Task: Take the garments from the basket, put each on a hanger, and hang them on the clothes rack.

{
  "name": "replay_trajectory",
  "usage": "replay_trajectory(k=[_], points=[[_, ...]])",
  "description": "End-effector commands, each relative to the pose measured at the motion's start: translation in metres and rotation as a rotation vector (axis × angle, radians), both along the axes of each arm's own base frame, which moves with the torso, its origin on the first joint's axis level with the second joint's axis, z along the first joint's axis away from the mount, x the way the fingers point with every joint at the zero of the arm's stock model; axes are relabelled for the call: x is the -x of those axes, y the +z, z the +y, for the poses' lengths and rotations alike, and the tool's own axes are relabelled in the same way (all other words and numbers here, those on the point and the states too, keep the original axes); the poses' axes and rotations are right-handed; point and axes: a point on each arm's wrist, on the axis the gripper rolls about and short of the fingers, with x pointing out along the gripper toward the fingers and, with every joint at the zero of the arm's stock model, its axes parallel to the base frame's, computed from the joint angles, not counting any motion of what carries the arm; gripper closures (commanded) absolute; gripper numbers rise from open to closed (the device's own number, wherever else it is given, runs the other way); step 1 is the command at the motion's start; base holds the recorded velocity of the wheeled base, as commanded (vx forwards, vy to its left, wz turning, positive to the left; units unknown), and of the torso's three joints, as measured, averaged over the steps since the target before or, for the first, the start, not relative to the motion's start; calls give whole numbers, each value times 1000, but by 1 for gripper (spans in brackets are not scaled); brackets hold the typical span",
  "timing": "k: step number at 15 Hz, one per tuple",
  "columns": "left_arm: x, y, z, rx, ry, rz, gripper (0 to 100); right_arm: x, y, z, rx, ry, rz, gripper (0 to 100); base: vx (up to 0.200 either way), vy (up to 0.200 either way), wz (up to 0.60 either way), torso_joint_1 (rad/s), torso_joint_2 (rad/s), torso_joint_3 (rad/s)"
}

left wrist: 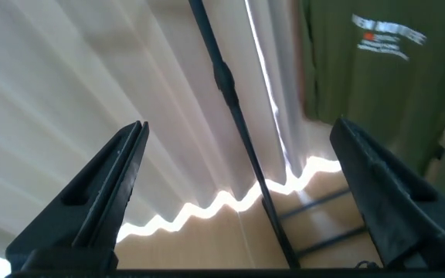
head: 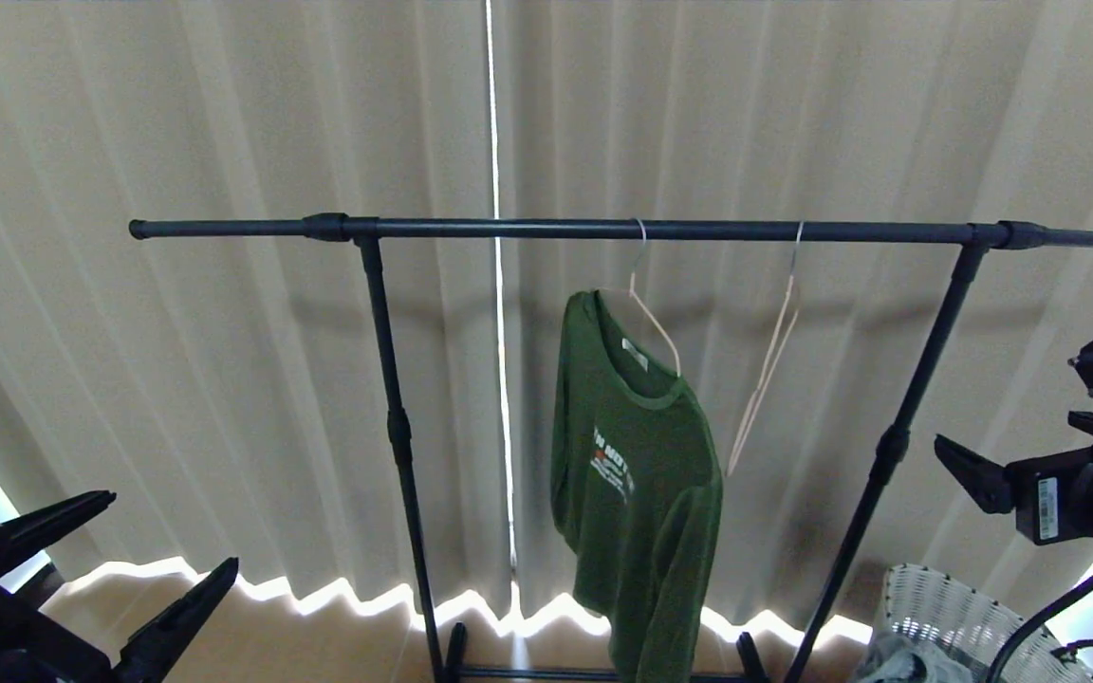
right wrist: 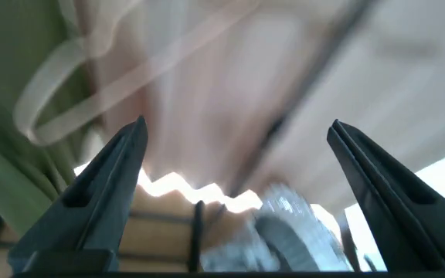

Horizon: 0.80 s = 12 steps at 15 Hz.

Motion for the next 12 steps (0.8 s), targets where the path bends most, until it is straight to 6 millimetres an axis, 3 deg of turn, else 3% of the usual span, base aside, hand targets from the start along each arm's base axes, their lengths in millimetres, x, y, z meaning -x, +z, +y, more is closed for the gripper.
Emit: replay_trajectory(k=[1,4,6,12], points=[[0,-1,1,0,7,1,0,0,-10,-8,11,-42,38,0,-200,0,0,7,2,-2],[0,-4,4,-11,41,13,0,5,-22,-9,21,-43,80,0,0,0,0,0,0,0],[-2,-6,7,-22,71,28,0,15,-41,-11,45,-38,137,0,0,0,0,0,0,0],[-6,-12,7,-31,79,67,0,27,-59,-14,80,-18,146,0,0,0,0,0,0,0]])
